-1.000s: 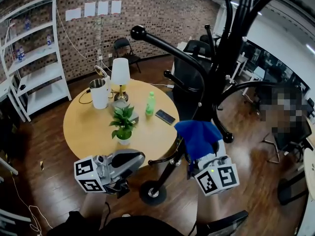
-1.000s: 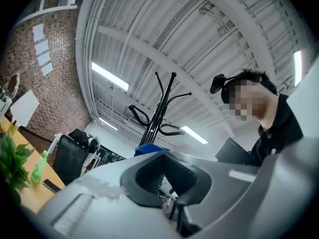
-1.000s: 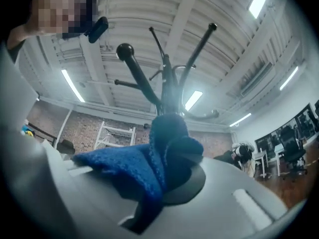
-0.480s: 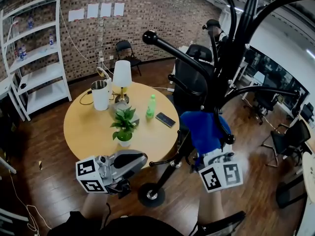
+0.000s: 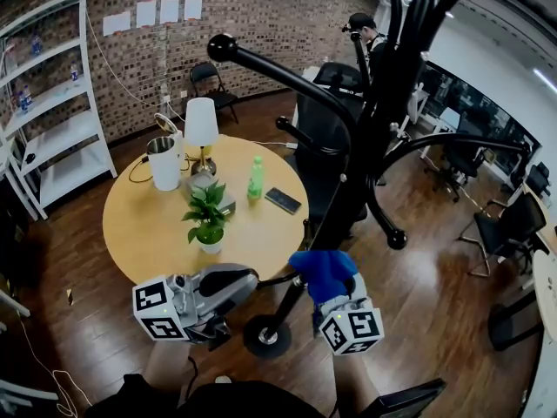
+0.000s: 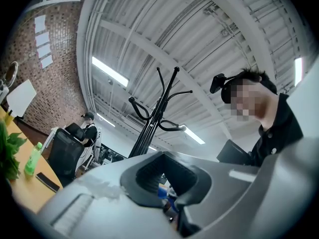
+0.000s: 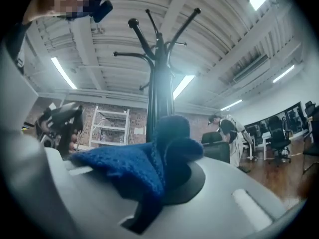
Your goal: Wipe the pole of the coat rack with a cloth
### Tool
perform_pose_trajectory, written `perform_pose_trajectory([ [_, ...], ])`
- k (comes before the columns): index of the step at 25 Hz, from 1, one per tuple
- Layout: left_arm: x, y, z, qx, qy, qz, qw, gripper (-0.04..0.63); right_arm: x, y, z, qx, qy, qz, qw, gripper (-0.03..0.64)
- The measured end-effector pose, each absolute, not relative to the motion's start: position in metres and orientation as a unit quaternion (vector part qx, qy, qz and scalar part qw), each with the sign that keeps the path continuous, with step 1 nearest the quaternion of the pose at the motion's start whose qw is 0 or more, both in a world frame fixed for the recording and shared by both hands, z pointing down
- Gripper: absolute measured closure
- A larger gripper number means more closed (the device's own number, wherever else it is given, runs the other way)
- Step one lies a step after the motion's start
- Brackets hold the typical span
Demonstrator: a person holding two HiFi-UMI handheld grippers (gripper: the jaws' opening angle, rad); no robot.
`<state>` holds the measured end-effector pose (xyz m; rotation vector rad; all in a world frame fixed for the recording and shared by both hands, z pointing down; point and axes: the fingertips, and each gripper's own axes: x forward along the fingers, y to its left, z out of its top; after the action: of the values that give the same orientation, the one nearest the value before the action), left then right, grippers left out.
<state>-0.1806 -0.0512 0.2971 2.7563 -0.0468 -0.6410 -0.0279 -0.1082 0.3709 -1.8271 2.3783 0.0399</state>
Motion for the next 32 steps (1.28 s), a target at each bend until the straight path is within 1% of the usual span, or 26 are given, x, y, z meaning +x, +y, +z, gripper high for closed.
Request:
perform_pose_trajectory([
  [5, -0.171, -0.047, 0.299, 0.962, -0.012, -0.218, 0.162, 0.595, -0.028, -0.11, 0.462, -0.622, 0.78, -0.061, 0.017, 0.592],
  [9, -0.166, -0.046, 0.302, 0.963, -0.009, -0.212, 0.165, 0.595, -0.025, -0.11, 0.504, -0.628, 0.771, -0.103, -0.009, 0.592],
  [12, -0.164, -0.046, 0.302, 0.963, -0.009, -0.211, 0.166, 0.595, -0.013, -0.114, 0.519, -0.636, 0.761, -0.129, -0.008, 0.592],
  [15, -0.164, -0.048, 0.304, 0.964, -0.013, -0.209, 0.167, 0.595, -0.012, -0.115, 0.519, -0.63, 0.766, -0.128, -0.01, 0.592],
  [20, -0.163, -0.05, 0.304, 0.964, -0.016, -0.206, 0.166, 0.595, -0.014, -0.114, 0.516, -0.628, 0.767, -0.135, 0.012, 0.594],
  [23, -0.163, -0.051, 0.303, 0.964, -0.018, -0.207, 0.164, 0.595, -0.022, -0.111, 0.505, -0.612, 0.778, -0.14, 0.036, 0.594],
  [25, -0.164, -0.052, 0.302, 0.965, -0.018, -0.207, 0.161, 0.595, -0.031, -0.106, 0.482, -0.595, 0.79, -0.128, 0.071, 0.594],
  [32, -0.171, -0.053, 0.295, 0.965, -0.028, -0.216, 0.147, 0.595, -0.043, -0.106, 0.322, -0.554, 0.815, 0.016, 0.17, 0.593],
])
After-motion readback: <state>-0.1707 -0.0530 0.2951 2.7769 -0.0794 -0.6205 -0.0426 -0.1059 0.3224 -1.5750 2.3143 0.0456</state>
